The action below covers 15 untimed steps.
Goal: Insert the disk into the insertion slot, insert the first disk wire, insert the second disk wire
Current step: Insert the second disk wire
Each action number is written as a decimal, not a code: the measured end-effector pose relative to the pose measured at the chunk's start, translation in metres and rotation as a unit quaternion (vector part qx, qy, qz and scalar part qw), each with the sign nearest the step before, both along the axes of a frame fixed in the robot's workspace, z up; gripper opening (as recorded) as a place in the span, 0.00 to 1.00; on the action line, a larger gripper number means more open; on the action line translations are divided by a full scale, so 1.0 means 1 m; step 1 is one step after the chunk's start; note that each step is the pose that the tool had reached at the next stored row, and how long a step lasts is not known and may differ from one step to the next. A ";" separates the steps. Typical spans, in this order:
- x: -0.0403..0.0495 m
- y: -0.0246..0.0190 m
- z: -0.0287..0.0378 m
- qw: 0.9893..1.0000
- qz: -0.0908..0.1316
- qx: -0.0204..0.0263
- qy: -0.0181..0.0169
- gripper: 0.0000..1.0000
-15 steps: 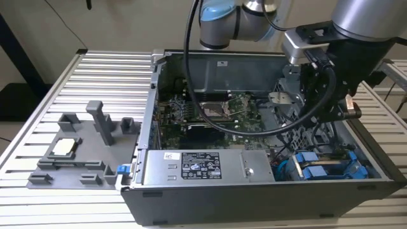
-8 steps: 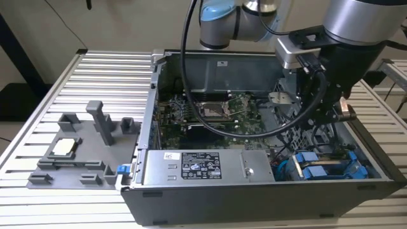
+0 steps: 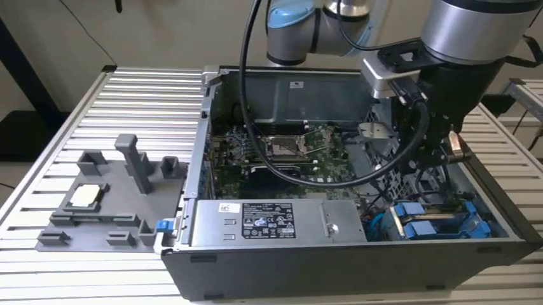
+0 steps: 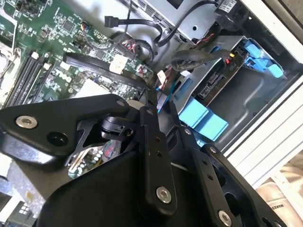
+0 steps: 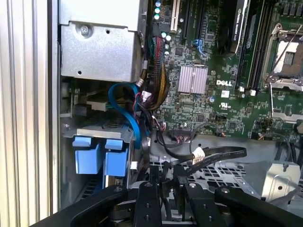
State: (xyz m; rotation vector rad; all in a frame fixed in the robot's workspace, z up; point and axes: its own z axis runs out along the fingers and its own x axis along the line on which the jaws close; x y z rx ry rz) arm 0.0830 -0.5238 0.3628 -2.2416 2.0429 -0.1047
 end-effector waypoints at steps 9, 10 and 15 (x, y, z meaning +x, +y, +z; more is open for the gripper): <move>-0.0001 0.0000 0.0000 1.000 0.000 0.000 0.000 0.27; -0.0001 0.0000 0.0000 1.000 0.000 0.000 0.000 0.24; -0.0001 0.0000 0.0000 1.000 0.000 0.000 0.000 0.18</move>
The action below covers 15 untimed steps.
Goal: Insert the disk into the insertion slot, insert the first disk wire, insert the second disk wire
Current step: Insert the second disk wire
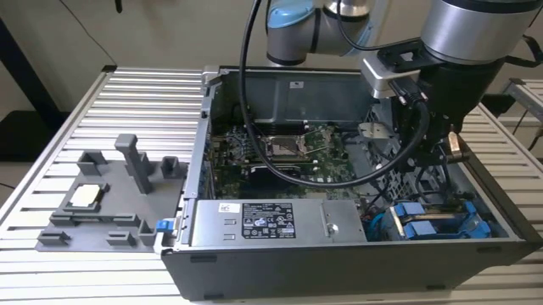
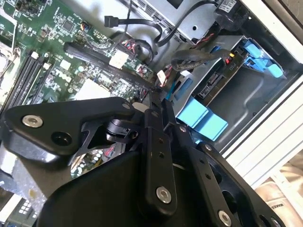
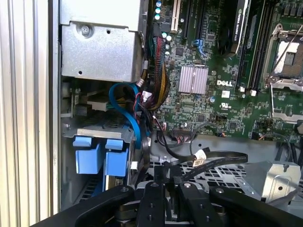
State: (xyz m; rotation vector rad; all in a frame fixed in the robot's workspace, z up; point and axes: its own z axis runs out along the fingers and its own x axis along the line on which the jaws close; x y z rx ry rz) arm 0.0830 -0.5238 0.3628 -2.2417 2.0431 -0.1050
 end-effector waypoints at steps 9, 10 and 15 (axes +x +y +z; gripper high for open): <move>0.0000 0.0000 0.0000 1.000 0.000 0.000 0.000 0.16; 0.0000 0.0000 0.0000 1.000 0.000 0.000 0.000 0.16; 0.0001 -0.0015 0.0000 1.000 0.000 0.000 0.001 0.16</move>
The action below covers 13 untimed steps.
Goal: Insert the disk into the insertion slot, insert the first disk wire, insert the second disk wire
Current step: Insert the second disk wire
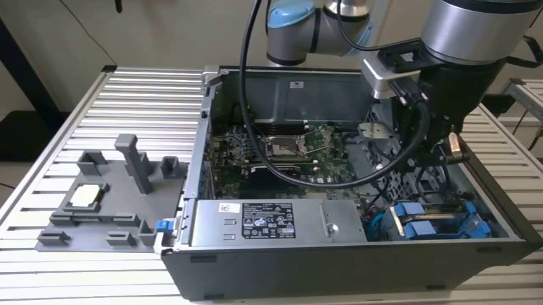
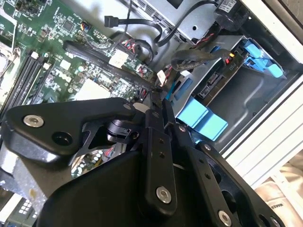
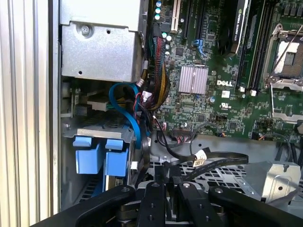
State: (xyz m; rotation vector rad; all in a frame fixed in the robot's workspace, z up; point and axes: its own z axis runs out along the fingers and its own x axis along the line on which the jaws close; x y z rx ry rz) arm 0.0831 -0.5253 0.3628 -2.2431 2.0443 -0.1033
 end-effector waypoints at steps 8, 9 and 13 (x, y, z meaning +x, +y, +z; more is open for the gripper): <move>0.0007 -0.0105 -0.0005 1.000 0.000 0.000 0.003 0.16; 0.0008 -0.0105 -0.0005 1.000 0.000 0.000 0.003 0.16; 0.0012 -0.0114 -0.0006 1.000 0.000 0.000 0.004 0.16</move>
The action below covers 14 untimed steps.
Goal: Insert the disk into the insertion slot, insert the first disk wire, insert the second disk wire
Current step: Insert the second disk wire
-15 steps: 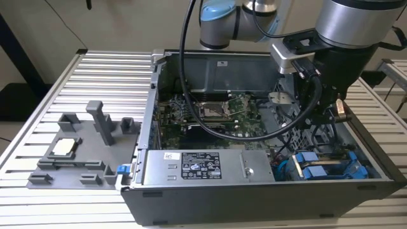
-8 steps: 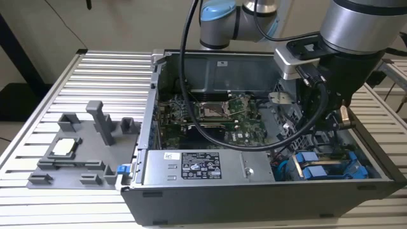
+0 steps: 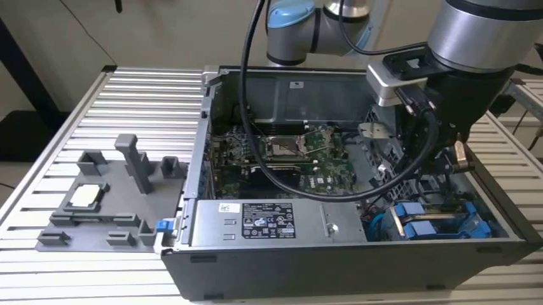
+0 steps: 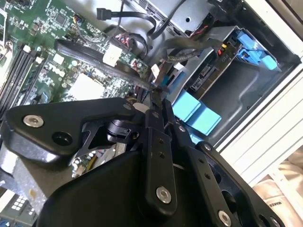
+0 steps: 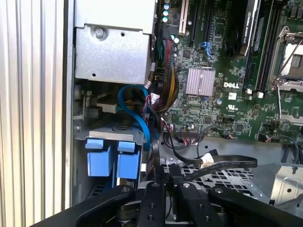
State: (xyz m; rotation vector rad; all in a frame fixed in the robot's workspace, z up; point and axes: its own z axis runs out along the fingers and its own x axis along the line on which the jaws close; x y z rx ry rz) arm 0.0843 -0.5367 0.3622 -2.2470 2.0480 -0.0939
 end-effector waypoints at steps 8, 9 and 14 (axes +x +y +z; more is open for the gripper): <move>0.0098 -0.0153 -0.0013 1.000 0.000 0.000 0.012 0.16; 0.0113 -0.0174 -0.0017 1.000 0.000 0.000 0.013 0.16; 0.0204 -0.0264 -0.0034 1.000 0.000 0.000 0.017 0.16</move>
